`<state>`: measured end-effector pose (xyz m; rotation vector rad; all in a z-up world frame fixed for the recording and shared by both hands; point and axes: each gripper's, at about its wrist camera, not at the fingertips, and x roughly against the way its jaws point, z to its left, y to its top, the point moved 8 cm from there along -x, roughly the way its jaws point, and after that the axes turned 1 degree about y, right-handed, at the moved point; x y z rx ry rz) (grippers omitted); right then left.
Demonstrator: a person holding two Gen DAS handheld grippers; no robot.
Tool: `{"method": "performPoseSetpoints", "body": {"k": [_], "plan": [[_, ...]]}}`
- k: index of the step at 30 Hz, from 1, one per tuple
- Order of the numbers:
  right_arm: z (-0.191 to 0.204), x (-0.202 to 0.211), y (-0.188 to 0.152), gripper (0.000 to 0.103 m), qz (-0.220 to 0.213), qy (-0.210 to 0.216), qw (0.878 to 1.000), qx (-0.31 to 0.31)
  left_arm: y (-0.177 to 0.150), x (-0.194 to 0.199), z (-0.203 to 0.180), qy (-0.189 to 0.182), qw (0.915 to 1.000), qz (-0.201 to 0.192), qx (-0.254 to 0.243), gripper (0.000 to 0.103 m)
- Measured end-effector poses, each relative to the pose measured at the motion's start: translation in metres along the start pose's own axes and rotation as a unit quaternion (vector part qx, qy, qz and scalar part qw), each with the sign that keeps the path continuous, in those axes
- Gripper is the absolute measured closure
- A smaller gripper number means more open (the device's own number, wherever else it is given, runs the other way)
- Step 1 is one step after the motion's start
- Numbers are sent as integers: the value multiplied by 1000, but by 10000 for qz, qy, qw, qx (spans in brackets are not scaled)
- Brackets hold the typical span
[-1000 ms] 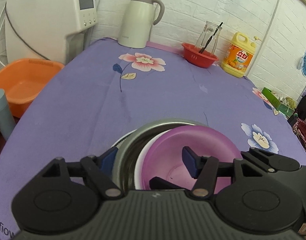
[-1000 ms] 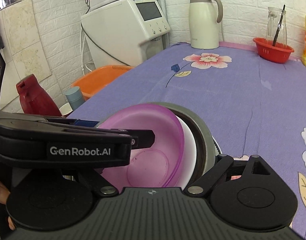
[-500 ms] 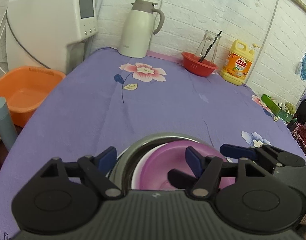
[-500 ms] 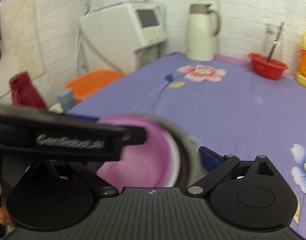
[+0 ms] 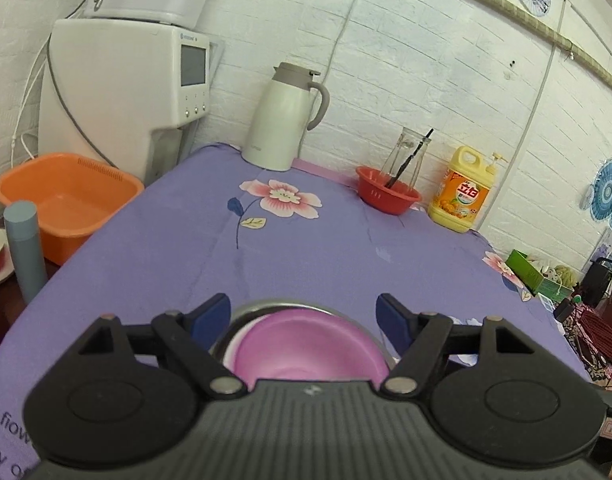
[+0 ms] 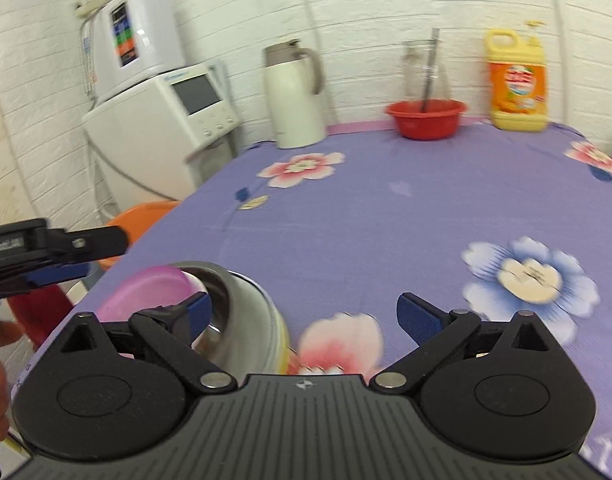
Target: Organize plates and bowls
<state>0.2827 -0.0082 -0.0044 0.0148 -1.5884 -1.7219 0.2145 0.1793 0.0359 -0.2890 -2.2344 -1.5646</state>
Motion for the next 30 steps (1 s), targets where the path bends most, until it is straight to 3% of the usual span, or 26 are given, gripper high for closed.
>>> {"method": "performPoseSetpoints", "body": {"k": [8,13,22,30], "plan": [[-36,57,-34,0,-275,-483,9972,-495,-47,47,-47,-131,9985,-106,-522,29],[-47,92,-53,0,-517,-757,9940,-595,-84,63,-56,-183,9974,-22,-692,29],[-23,129,-81,0,-661,-840,9939,-259,-134,93,-54,-71,9937,-63,-1114,30],[-5,145,-102,0,-715,-920,9932,-22,-146,121,-48,-21,9901,-202,-1388,30]]}}
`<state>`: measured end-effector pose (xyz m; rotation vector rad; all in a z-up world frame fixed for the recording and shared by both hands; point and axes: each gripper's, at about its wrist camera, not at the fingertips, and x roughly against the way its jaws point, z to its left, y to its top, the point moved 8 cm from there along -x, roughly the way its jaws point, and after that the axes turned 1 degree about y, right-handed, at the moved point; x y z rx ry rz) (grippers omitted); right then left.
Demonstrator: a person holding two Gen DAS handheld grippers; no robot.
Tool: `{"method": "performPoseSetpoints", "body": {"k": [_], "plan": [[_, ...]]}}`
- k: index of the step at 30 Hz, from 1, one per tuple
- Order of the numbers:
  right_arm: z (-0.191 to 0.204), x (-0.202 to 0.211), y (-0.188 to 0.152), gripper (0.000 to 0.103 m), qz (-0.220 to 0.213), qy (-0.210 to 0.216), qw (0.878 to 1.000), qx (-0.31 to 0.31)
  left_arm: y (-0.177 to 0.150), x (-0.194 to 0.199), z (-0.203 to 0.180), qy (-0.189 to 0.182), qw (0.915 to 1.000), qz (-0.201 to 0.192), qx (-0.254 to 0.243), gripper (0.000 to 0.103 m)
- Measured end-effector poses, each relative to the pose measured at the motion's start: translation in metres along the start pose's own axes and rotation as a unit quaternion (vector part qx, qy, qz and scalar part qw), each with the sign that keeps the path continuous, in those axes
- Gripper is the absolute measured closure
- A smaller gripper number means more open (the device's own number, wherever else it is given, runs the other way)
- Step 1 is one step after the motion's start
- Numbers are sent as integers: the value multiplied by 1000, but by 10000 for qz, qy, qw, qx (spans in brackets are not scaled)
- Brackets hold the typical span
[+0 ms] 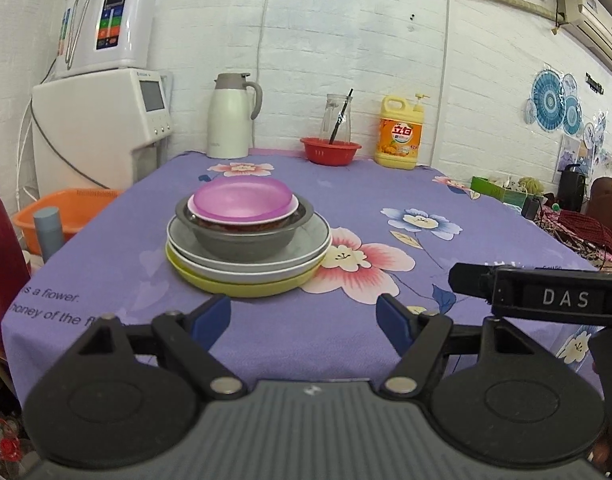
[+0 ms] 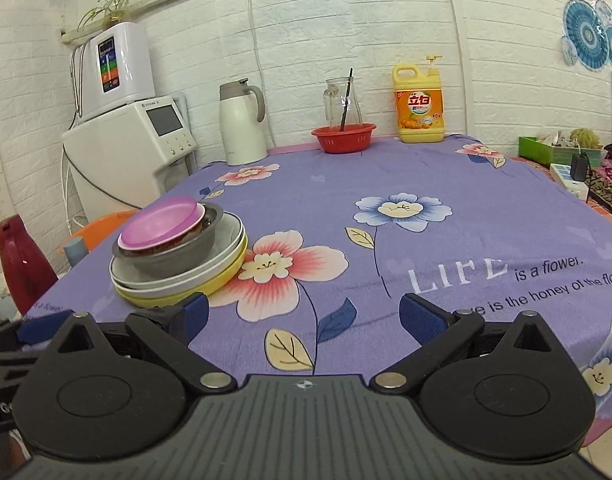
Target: Organize plates and bowls
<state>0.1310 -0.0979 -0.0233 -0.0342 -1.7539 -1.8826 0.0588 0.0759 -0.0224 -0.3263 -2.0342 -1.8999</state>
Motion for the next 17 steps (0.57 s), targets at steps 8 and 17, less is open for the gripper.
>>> {"method": "performPoseSetpoints", "body": {"k": [8,17], "plan": [[2,2,-6,0,-40,47,10000,26,-8,-10,17,192,9993,143,275,30],[5,5,-12,0,-53,127,9999,-3,-7,-3,1,145,9999,17,71,30]]}}
